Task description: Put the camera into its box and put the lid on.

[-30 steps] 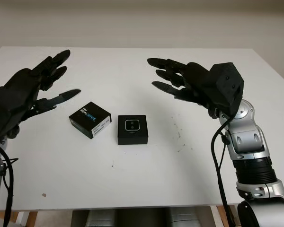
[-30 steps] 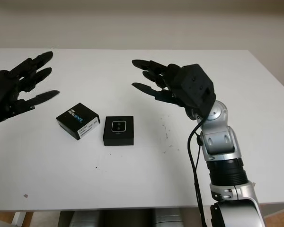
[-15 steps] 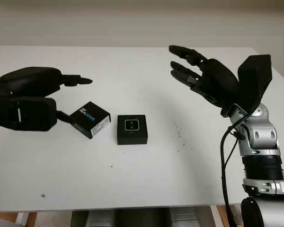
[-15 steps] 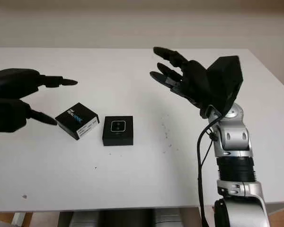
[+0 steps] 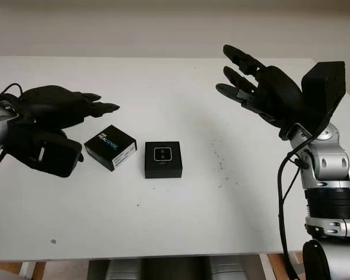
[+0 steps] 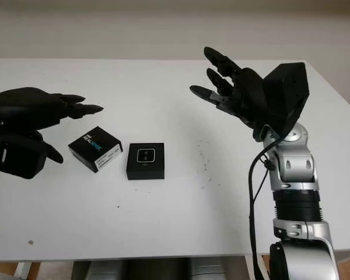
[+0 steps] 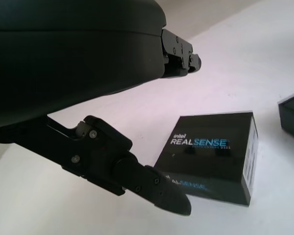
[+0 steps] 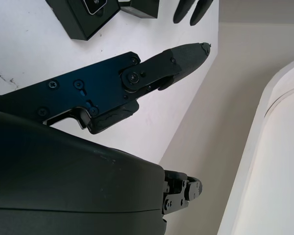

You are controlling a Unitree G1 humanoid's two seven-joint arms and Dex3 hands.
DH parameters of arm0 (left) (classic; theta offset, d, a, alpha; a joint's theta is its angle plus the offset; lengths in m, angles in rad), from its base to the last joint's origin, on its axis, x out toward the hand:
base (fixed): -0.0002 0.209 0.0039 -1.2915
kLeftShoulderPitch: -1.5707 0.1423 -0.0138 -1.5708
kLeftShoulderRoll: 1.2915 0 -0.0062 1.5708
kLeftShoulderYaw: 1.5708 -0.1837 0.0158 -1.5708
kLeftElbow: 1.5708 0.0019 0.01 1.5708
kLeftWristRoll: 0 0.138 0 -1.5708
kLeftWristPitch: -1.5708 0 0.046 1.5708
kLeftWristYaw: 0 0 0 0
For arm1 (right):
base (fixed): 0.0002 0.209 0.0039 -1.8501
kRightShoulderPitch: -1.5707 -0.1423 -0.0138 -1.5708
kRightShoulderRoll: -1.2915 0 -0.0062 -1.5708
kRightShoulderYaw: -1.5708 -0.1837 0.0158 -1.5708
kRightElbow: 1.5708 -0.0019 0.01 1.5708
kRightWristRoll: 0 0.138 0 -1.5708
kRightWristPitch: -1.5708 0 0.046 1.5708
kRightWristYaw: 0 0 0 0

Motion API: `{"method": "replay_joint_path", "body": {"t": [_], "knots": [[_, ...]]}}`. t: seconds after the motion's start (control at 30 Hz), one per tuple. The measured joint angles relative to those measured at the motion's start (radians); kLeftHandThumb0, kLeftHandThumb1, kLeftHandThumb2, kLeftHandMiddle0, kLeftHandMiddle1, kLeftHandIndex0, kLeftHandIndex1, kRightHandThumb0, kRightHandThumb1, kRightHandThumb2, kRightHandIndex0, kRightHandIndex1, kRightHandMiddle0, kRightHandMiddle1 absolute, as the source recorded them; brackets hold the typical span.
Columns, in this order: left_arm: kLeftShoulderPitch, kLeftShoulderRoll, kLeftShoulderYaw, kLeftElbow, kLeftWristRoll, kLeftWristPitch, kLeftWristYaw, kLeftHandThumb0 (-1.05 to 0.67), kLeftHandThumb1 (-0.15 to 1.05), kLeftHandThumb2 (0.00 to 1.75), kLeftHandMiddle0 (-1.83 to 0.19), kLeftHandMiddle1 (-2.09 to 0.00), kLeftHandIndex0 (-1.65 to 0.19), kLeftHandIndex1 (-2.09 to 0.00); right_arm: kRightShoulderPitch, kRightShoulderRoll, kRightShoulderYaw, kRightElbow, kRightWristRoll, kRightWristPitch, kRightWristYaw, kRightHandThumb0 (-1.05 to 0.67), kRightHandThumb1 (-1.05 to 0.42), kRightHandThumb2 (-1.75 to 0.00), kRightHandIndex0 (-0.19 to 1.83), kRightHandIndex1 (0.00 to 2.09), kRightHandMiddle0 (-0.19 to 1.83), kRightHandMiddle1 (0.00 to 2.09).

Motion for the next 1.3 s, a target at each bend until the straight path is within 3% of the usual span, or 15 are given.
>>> {"method": "replay_joint_path", "body": {"t": [0.63,1.03,1.3], "knots": [[-0.204,-0.107,-0.101,0.238,0.059,-0.108,0.018,-0.56,0.82,0.05,-0.08,-0.06,-0.08,-0.06,0.011,-0.002,0.010,0.013,0.011,-0.011,0.023,-0.66,-0.94,-0.05,0.02,0.05,0.05,0.07],[-0.220,-0.114,-0.147,0.288,0.095,-0.146,0.016,-0.57,0.82,0.05,-0.11,-0.06,-0.11,-0.07,0.026,-0.002,0.020,0.012,0.016,-0.011,0.008,-0.65,-0.95,-0.06,0.01,0.05,0.04,0.06],[-0.220,-0.114,-0.147,0.281,0.085,-0.118,-0.037,-0.56,0.82,0.05,-0.09,-0.05,-0.09,-0.06,0.026,-0.003,0.020,0.013,0.020,-0.010,0.002,-0.68,-0.95,-0.05,0.01,0.05,0.05,0.06]]}}
